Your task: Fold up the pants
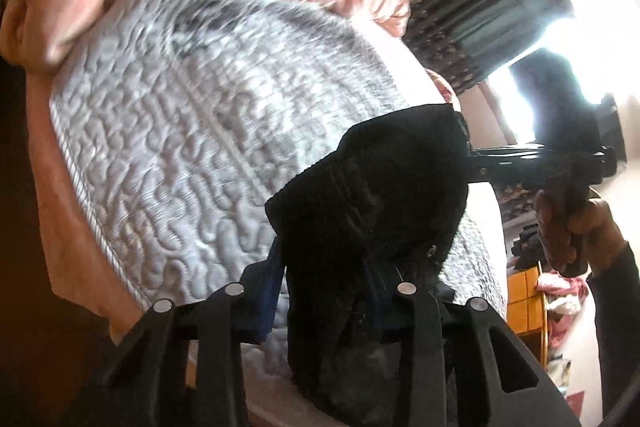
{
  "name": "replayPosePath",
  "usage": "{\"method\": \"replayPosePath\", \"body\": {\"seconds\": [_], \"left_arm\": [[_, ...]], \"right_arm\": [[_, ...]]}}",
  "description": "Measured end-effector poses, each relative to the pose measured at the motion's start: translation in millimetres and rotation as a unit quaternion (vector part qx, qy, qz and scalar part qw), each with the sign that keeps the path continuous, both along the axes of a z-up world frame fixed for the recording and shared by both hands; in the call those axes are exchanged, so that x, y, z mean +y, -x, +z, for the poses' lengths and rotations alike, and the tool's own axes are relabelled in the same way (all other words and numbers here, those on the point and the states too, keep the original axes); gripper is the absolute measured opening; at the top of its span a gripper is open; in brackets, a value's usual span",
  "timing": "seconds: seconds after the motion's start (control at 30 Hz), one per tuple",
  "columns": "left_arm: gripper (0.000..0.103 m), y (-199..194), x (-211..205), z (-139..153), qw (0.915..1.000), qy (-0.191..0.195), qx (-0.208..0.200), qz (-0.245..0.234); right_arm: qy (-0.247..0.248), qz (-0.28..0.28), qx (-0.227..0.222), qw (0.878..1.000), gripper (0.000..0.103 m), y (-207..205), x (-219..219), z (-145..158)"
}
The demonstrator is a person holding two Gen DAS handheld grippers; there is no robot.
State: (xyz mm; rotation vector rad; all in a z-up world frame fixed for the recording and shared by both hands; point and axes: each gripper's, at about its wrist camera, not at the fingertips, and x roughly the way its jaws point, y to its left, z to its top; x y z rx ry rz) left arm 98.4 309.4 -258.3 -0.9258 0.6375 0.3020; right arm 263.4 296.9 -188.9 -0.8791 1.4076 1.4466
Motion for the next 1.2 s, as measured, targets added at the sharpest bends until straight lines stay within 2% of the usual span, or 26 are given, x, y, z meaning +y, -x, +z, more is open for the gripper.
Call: {"method": "replayPosePath", "body": {"seconds": [0.27,0.5,0.77,1.2], "left_arm": [[0.034,-10.3,-55.2,73.3,0.9956,-0.073,-0.028,-0.052],[0.033,-12.1,-114.1,123.6,0.9841,-0.141,-0.045,-0.098],[0.033,-10.7,-166.5,160.2,0.97,-0.19,-0.063,-0.138],[0.033,-14.1,-239.2,186.4,0.9478,-0.233,-0.081,-0.202]], "right_arm": [[-0.027,-0.023,-0.05,0.998,0.031,0.9,-62.6,67.7],[-0.052,-0.05,-0.084,0.994,0.031,5.1,-122.1,115.1],[-0.079,-0.083,-0.113,0.987,0.031,8.2,-182.9,153.7],[-0.099,-0.134,-0.138,0.976,0.03,13.7,-263.6,178.4]]}}
